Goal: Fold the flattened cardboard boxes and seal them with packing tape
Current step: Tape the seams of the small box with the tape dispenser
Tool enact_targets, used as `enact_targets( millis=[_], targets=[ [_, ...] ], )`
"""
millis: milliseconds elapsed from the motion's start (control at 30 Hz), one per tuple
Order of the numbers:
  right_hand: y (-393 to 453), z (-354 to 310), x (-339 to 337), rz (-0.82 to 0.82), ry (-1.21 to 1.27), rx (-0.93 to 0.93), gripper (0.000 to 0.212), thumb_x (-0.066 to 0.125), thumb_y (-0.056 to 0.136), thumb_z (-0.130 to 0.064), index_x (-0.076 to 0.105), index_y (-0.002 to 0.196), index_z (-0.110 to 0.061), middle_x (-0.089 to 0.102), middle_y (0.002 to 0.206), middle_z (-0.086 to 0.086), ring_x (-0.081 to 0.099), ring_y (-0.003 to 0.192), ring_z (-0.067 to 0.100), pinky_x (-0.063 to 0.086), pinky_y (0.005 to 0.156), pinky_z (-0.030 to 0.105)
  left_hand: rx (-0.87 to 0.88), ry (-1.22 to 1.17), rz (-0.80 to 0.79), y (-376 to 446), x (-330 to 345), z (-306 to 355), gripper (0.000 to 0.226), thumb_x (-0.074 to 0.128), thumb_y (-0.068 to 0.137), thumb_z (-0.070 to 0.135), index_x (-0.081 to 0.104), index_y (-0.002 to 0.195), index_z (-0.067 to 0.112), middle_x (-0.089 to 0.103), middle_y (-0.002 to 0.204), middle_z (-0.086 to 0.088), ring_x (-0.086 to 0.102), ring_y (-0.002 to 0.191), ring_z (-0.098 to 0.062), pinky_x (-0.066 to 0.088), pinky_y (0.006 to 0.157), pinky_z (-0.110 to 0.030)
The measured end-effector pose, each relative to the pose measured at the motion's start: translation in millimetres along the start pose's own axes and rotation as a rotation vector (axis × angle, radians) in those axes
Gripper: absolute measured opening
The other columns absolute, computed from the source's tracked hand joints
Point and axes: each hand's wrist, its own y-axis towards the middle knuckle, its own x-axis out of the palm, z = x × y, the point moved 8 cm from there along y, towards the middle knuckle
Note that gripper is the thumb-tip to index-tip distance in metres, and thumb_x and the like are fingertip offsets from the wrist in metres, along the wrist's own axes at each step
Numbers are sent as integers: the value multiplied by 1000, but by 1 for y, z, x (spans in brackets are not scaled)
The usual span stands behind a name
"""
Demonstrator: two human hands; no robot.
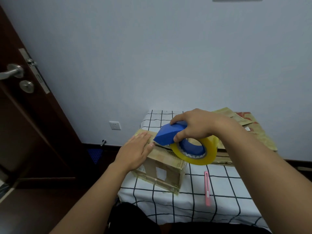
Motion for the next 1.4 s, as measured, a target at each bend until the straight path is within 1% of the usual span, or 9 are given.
enact_targets(
  millis=[200,333,500,733,867,967,1200,1300,1400],
  targets=[
    [-25,26,9,27,-4,38,61,69,77,-61,49,133,-47,57,124,-10,55,103,17,51,92,40,-36,50,-89,2,-2,3,85,-2,86,68,19,156,24,14,164,6,11,149,-6,4,119,-26],
    [-40,39,25,57,46,56,63,68,81,-59,46,138,-46,53,121,-11,50,100,13,47,85,31,-56,102,-120,5,3,1,73,10,95,63,18,156,24,12,164,4,8,150,-10,5,121,-30],
    [-49,45,35,139,32,70,62,63,82,-63,43,140,-48,50,116,-10,42,99,11,45,89,34,-29,143,-29,2,-6,23,64,18,98,58,33,151,24,24,161,-2,16,149,-17,15,120,-35],
    [-56,47,38,159,79,61,63,64,84,-60,43,142,-45,52,128,-6,40,101,10,44,91,34,-34,214,-135,-22,11,47,104,7,68,93,-1,156,38,-11,164,-5,-15,150,-19,-7,122,-38],
    [-54,47,44,155,78,60,65,62,85,-61,39,143,-46,50,131,-5,39,103,9,44,91,33,35,278,-132,-20,14,54,112,15,69,95,-1,157,27,-13,164,1,-19,149,-16,-5,123,-40],
    [-54,48,44,162,85,60,65,61,85,-61,39,144,-45,49,130,-6,39,102,9,42,88,31,41,270,-159,-22,20,66,113,22,69,95,-9,156,30,-13,164,-5,-17,150,-22,-5,123,-41],
    [-58,51,46,190,89,61,66,61,85,-62,38,144,-46,49,127,-8,41,100,9,38,81,28,88,226,-44,-18,30,98,125,20,66,98,-3,157,17,-11,164,-8,-16,150,-19,-4,123,-37],
    [-60,51,46,206,107,56,66,62,85,-60,39,144,-45,47,128,-10,38,101,6,35,81,27,71,242,0,-17,36,101,117,16,70,94,5,158,17,-1,165,-7,-7,151,-19,-1,123,-36],
    [-61,52,47,227,155,42,65,64,85,-58,41,144,-44,43,115,-14,38,101,6,35,83,27,50,266,34,-13,36,98,107,14,75,87,22,155,18,7,165,-6,1,152,-18,7,124,-37]
  ],
)
